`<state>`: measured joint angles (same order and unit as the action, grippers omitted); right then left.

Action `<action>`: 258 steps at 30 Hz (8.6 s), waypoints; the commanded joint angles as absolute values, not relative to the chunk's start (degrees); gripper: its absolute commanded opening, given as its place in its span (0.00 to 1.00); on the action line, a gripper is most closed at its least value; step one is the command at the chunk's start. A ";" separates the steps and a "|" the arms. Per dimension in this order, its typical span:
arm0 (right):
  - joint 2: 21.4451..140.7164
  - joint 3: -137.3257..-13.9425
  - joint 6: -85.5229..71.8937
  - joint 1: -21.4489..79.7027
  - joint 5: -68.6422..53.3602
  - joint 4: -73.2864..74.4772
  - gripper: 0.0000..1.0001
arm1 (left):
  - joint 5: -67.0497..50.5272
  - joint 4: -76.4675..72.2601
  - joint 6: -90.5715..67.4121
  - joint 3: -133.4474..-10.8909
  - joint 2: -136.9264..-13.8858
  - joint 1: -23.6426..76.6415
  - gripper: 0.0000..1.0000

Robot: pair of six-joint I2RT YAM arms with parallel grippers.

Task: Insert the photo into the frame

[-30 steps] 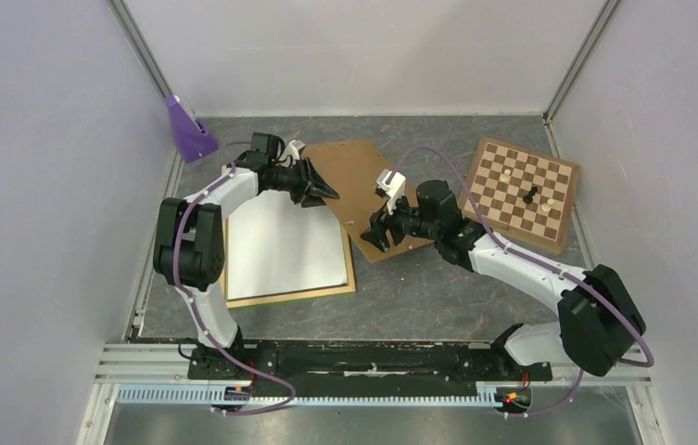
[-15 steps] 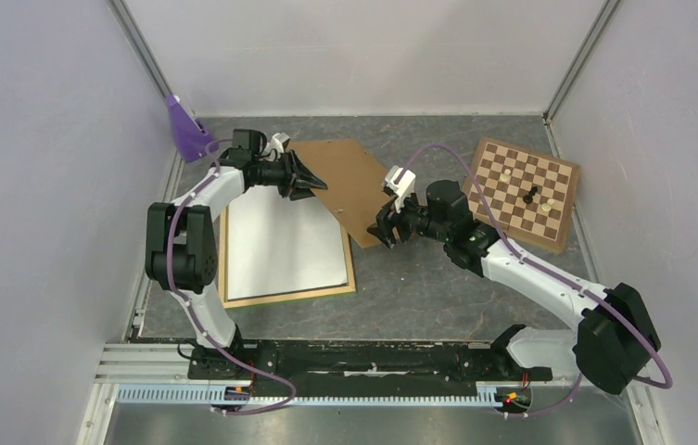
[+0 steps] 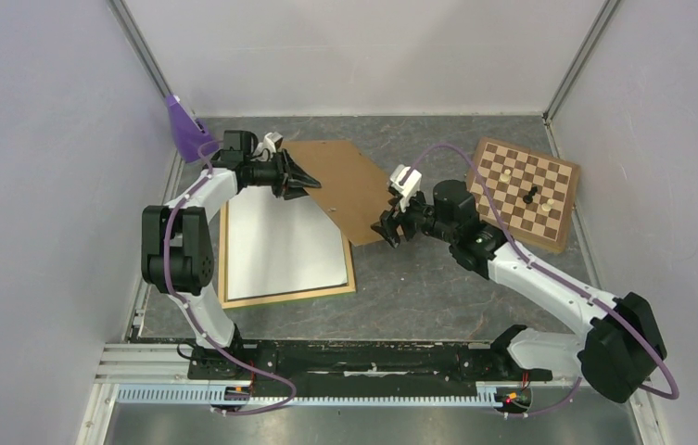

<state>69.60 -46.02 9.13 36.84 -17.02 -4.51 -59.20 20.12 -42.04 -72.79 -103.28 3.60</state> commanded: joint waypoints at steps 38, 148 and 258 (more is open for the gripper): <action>48.14 -33.67 34.93 38.06 -16.93 8.08 0.98 | -60.25 43.23 -15.80 -76.09 -102.02 -4.15 0.02; 56.16 -30.85 26.66 39.37 -12.93 0.51 0.93 | -64.15 83.29 37.09 -85.96 -109.95 -25.42 0.02; 124.31 -90.09 -4.18 38.23 -5.49 -2.52 0.74 | -63.37 94.49 48.34 -88.39 -113.66 -33.75 0.02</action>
<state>122.54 -85.38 -2.24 38.09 -4.16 -2.66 -61.91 92.03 42.94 -88.90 -117.47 -31.73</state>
